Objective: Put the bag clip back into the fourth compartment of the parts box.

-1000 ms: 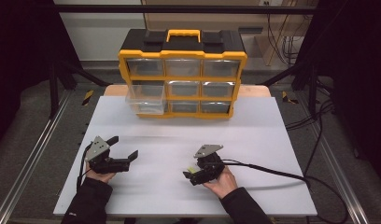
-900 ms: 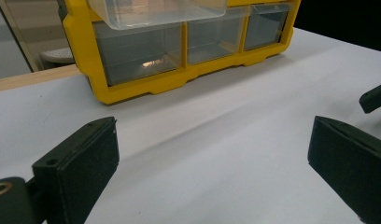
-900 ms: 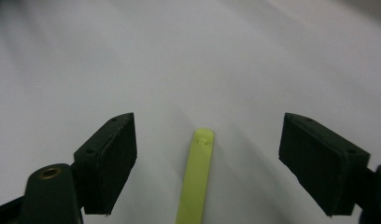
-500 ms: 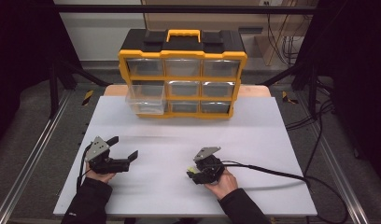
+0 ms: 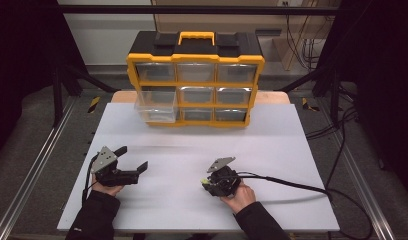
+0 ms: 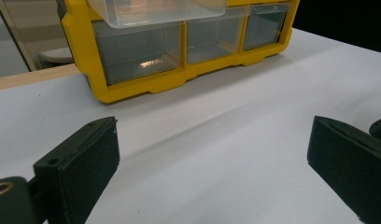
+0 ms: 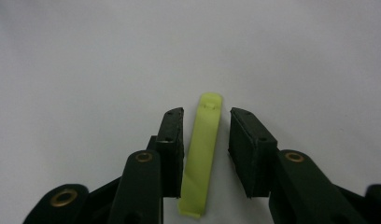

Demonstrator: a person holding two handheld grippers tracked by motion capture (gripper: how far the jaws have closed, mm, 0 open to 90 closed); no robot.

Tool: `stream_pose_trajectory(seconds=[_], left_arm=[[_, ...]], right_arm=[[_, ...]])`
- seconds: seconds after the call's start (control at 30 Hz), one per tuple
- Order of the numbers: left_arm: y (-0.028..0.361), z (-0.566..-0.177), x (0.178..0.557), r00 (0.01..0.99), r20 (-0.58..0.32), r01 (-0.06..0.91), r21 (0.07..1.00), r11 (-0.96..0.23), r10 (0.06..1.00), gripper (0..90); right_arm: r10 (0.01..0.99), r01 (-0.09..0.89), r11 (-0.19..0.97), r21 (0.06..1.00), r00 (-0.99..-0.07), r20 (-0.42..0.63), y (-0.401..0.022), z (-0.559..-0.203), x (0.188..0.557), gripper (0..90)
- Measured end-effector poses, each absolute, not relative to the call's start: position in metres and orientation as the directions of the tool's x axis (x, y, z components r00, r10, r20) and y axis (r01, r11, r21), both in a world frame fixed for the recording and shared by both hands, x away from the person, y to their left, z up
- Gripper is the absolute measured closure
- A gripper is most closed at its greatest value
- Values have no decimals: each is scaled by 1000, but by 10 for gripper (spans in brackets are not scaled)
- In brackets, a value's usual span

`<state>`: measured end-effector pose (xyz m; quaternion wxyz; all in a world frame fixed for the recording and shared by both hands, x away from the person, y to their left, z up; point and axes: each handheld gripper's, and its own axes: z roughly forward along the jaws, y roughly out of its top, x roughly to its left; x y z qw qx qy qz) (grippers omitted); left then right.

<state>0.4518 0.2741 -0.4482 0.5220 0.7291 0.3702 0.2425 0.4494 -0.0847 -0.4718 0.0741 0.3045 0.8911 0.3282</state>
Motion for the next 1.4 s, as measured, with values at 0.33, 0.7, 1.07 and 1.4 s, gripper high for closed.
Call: stream_pose_trajectory(seconds=[0.33,0.7,1.07,1.4], left_arm=[[274,-448,452,608,-32,285,941,-181,793,24],[274,-448,452,610,-28,283,941,-184,792,24],[274,-448,451,607,-25,281,942,-185,794,22],[273,-448,451,606,-21,278,942,-187,795,21]], right_arm=[[595,507,602,617,-800,77,-85,-472,450,736],[602,529,596,604,-792,100,-85,-472,451,778],[604,526,585,618,-791,101,-86,-469,451,782],[605,518,563,645,-789,106,-90,-458,450,782]])
